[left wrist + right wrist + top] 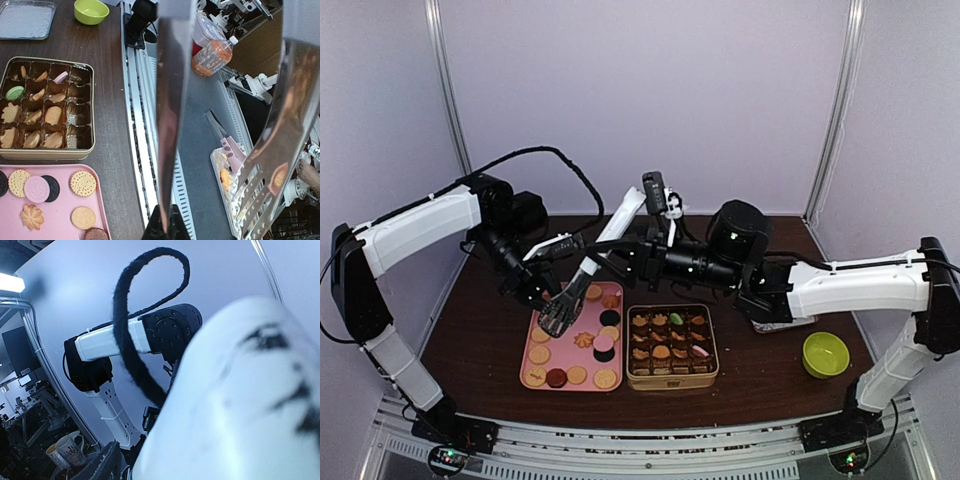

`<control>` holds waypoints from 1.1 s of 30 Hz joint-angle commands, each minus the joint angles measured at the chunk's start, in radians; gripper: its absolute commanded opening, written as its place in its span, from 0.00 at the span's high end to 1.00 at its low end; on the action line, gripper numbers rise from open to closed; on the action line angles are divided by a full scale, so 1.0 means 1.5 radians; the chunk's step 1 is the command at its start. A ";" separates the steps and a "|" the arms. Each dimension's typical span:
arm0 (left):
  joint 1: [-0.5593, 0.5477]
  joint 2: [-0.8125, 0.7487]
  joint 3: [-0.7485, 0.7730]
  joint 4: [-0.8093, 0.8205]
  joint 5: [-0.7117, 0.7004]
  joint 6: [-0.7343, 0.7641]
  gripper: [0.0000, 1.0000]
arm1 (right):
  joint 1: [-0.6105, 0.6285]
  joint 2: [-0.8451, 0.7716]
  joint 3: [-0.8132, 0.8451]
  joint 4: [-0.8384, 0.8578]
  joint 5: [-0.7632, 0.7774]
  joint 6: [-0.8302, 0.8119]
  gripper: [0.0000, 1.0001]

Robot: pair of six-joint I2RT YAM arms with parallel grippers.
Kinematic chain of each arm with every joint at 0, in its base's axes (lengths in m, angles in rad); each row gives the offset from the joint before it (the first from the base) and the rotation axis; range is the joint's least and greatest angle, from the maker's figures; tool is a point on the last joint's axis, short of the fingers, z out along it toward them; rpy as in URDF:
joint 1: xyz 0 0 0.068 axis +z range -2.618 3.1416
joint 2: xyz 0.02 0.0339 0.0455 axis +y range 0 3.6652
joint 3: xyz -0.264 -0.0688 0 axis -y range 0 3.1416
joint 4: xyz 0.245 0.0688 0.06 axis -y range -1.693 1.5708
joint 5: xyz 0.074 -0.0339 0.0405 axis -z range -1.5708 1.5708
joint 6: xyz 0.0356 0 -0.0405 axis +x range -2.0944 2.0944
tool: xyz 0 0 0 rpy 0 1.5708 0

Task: Pack the cookies
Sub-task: Pass from the left arm to the right

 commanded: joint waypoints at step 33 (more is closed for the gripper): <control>-0.021 -0.064 -0.088 0.122 -0.204 -0.029 1.00 | -0.019 0.046 0.098 -0.225 -0.109 0.000 0.54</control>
